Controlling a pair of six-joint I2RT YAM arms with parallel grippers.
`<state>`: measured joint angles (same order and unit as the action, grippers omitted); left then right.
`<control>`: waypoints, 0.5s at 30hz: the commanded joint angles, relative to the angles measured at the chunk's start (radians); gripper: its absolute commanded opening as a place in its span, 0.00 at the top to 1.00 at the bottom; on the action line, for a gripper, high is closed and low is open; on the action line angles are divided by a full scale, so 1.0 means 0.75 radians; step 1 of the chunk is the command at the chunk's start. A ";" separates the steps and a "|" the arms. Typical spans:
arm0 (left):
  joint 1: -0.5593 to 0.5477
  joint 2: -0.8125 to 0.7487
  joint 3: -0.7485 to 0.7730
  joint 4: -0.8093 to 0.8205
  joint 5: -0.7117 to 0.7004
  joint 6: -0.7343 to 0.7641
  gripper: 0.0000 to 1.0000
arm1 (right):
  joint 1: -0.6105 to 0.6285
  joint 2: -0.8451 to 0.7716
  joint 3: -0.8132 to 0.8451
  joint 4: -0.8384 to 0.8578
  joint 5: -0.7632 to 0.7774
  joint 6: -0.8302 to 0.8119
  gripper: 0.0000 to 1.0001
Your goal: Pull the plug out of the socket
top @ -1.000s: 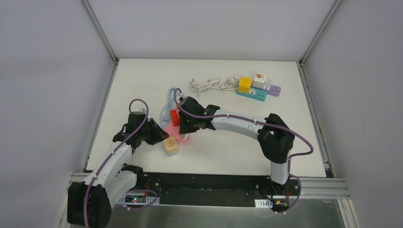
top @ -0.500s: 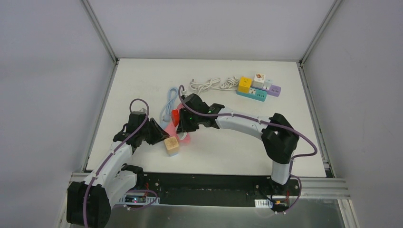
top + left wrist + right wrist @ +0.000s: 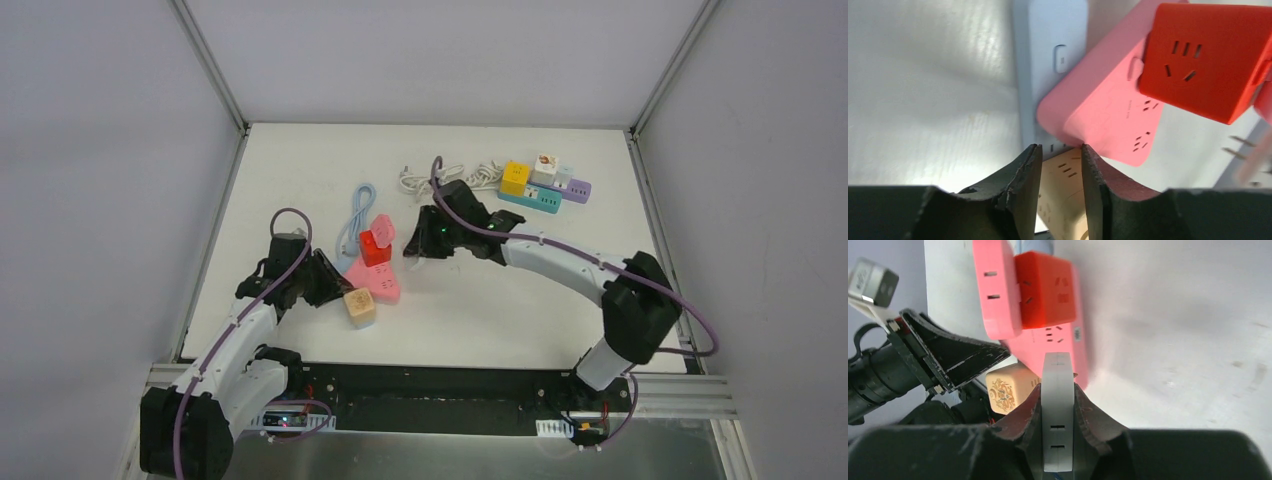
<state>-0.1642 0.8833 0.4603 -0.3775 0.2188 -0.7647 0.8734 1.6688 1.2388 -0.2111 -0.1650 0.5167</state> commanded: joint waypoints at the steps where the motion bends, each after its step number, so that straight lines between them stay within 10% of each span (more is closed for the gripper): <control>1: -0.004 -0.021 0.093 -0.213 -0.080 0.078 0.63 | -0.127 -0.254 -0.130 0.043 0.154 0.049 1.00; 15: -0.002 0.057 0.450 -0.355 -0.054 0.187 0.41 | -0.737 -0.566 -0.596 -0.036 0.020 0.094 0.96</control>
<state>-0.1638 0.9298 0.7589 -0.5743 0.2001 -0.6708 0.4183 1.2667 0.8444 -0.2333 -0.0414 0.5846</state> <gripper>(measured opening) 0.583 0.222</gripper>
